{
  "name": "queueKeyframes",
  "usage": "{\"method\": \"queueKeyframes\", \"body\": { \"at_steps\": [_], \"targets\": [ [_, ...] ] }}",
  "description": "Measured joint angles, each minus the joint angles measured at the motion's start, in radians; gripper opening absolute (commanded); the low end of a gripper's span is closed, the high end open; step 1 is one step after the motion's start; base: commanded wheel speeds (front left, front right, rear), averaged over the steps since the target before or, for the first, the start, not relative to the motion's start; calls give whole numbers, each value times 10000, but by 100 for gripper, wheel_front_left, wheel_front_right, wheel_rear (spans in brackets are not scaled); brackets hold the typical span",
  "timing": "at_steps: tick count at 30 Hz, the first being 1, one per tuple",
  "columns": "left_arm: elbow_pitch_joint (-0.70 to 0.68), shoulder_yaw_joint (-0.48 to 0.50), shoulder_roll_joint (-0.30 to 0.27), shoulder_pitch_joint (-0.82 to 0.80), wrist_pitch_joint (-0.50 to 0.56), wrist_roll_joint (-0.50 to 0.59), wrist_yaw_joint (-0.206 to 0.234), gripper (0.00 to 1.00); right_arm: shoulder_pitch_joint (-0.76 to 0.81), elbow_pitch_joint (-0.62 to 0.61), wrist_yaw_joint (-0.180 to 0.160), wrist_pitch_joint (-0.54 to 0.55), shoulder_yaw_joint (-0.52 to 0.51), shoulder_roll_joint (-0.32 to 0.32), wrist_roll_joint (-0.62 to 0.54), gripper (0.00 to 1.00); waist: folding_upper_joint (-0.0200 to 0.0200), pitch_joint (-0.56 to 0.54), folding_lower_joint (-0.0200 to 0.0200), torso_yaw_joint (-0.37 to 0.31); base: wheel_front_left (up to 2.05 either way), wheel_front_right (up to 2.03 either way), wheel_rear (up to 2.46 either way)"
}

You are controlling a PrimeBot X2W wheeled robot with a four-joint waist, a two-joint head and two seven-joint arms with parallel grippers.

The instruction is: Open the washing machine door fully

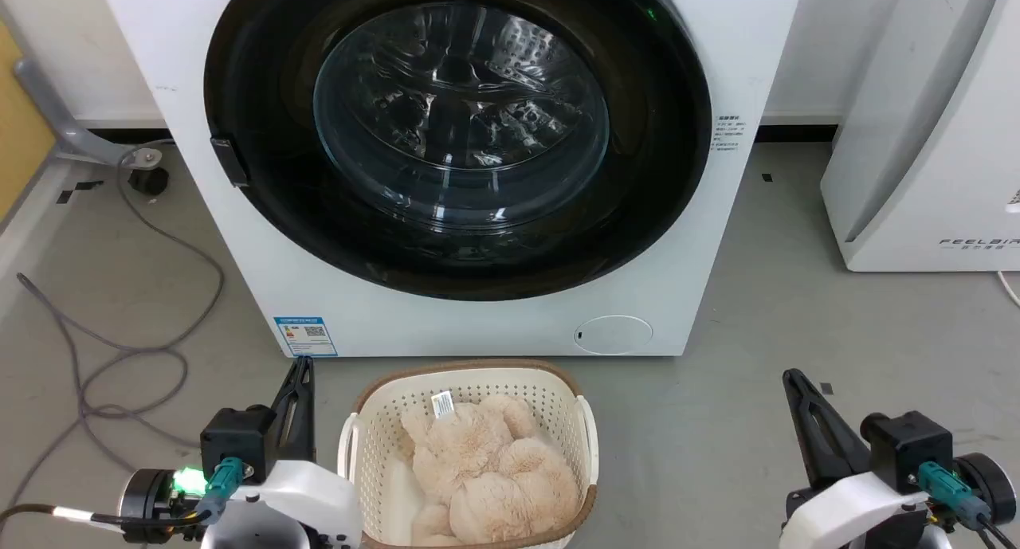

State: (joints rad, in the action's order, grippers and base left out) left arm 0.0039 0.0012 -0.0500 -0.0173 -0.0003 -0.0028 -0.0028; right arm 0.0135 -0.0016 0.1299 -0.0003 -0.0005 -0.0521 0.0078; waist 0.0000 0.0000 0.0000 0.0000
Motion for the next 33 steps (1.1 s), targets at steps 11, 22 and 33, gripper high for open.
{"method": "queueKeyframes", "body": {
  "at_steps": [11,22,33],
  "targets": [
    [0,0,0,17,0,0,0,0,0,0,0,0,-2,0,0,0,0,0,0,0,0,0,0],
    [6,12,0,17,0,0,-2,0,10,-2,0,0,-4,0,4,0,0,0,0,-1,0,0,0],
    [12,-59,0,17,-117,-12,79,100,12,-109,0,-113,-81,0,299,100,0,22,0,-1,0,0,0]
  ]
}}
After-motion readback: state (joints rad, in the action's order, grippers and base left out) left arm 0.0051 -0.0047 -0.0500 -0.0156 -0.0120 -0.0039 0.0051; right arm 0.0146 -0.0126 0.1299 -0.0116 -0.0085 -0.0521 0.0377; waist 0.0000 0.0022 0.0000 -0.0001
